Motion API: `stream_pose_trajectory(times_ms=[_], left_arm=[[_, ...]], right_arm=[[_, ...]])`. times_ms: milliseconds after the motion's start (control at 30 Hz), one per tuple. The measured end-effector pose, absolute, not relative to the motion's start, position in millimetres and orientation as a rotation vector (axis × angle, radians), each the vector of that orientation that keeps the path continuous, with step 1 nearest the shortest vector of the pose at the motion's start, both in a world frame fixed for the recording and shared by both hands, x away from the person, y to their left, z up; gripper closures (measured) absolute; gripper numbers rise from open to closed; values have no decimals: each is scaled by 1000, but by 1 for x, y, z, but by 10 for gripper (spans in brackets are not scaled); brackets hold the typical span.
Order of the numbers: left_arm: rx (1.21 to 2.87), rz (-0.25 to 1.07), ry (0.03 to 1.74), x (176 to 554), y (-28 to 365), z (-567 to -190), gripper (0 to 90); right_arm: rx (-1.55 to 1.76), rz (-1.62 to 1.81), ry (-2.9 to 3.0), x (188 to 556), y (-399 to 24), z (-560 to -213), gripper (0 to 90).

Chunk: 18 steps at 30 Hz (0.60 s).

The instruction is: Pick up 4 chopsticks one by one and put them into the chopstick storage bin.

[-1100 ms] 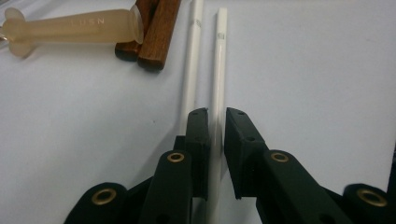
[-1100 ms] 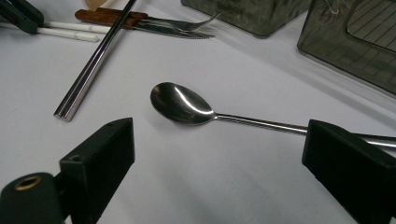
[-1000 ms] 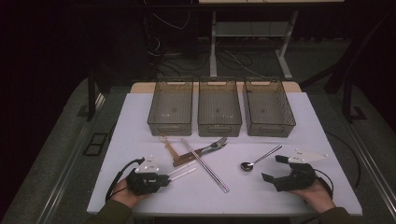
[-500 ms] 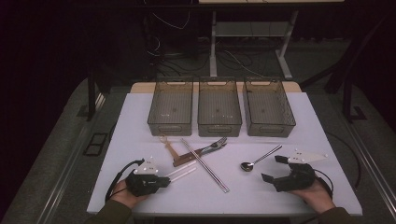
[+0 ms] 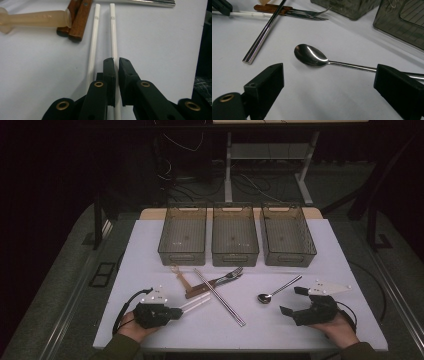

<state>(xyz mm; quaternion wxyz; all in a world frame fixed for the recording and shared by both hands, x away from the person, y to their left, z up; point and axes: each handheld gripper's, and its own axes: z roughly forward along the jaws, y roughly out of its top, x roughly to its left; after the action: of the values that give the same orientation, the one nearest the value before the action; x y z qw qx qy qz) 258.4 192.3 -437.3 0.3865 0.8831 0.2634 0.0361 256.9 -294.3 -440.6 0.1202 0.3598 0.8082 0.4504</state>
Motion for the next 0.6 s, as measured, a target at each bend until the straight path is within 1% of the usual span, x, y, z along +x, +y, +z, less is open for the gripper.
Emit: stream_pose_trajectory(times_ms=[600], left_arm=[[2197, 93, 704, 266, 184, -419, 843]], right_arm=[[1044, 1327, 2380, 256, -288, -444, 94]])
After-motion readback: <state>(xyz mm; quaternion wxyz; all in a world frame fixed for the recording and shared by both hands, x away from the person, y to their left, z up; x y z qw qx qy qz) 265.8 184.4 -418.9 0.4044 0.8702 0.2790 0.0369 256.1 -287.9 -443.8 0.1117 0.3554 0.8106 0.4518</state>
